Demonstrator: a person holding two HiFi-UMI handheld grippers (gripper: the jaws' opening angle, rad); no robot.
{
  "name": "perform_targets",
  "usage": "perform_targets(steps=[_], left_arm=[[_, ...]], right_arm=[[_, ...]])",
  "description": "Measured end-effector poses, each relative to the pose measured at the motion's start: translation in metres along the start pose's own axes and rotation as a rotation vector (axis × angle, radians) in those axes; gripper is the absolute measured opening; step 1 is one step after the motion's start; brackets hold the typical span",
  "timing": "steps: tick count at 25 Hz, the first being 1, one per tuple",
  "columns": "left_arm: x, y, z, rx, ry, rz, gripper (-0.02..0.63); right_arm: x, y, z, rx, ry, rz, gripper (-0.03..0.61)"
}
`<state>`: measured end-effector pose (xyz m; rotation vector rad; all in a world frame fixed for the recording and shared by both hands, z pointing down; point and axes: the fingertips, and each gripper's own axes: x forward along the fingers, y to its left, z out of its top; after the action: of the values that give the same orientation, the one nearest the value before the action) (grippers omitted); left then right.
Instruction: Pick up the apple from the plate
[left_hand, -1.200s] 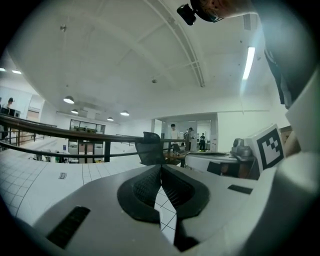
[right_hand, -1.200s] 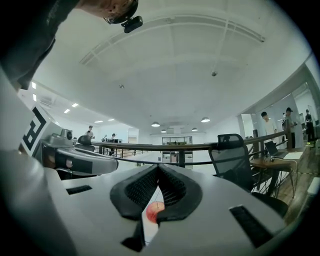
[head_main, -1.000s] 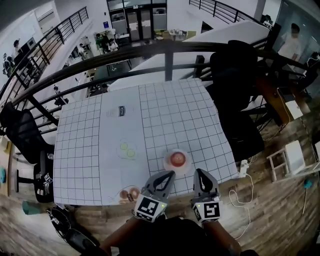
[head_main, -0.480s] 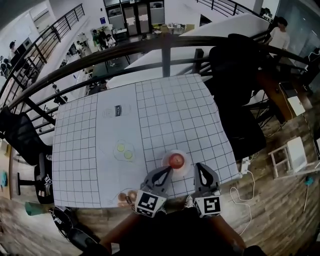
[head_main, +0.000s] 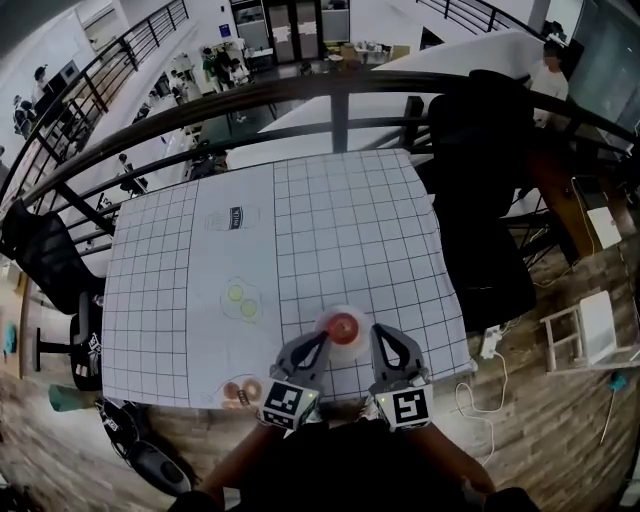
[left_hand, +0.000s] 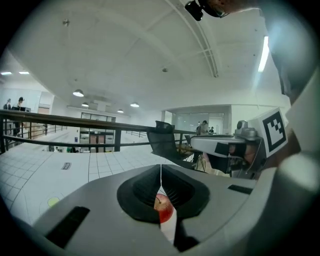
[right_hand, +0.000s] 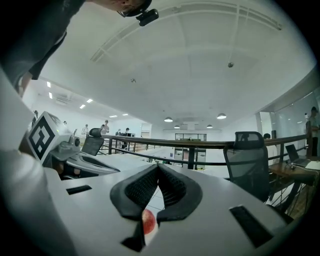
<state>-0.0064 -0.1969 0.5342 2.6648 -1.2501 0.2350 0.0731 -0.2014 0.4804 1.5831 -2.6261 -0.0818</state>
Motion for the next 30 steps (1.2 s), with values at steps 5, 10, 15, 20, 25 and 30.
perform_targets(steps=[5, 10, 15, 20, 25, 30], left_arm=[[0.005, -0.001, -0.007, 0.011, 0.012, -0.014, 0.029], [0.016, -0.003, -0.023, 0.037, 0.064, -0.024, 0.185], [0.026, -0.004, -0.047, 0.100, 0.144, -0.035, 0.316], [0.041, -0.002, -0.071, 0.109, 0.212, -0.034, 0.367], [0.054, 0.005, -0.109, 0.144, 0.326, -0.054, 0.377], [0.068, 0.006, -0.126, 0.144, 0.372, -0.069, 0.382]], right_arm=[[0.004, -0.001, -0.005, 0.020, 0.003, 0.013, 0.023], [0.007, -0.004, -0.012, 0.025, 0.020, 0.017, 0.023], [0.006, -0.006, -0.016, 0.027, 0.028, 0.021, 0.023], [0.004, -0.009, -0.028, 0.034, 0.043, 0.016, 0.023], [0.002, -0.009, -0.040, 0.060, 0.067, 0.009, 0.023], [0.003, -0.013, -0.047, 0.067, 0.084, 0.009, 0.023]])
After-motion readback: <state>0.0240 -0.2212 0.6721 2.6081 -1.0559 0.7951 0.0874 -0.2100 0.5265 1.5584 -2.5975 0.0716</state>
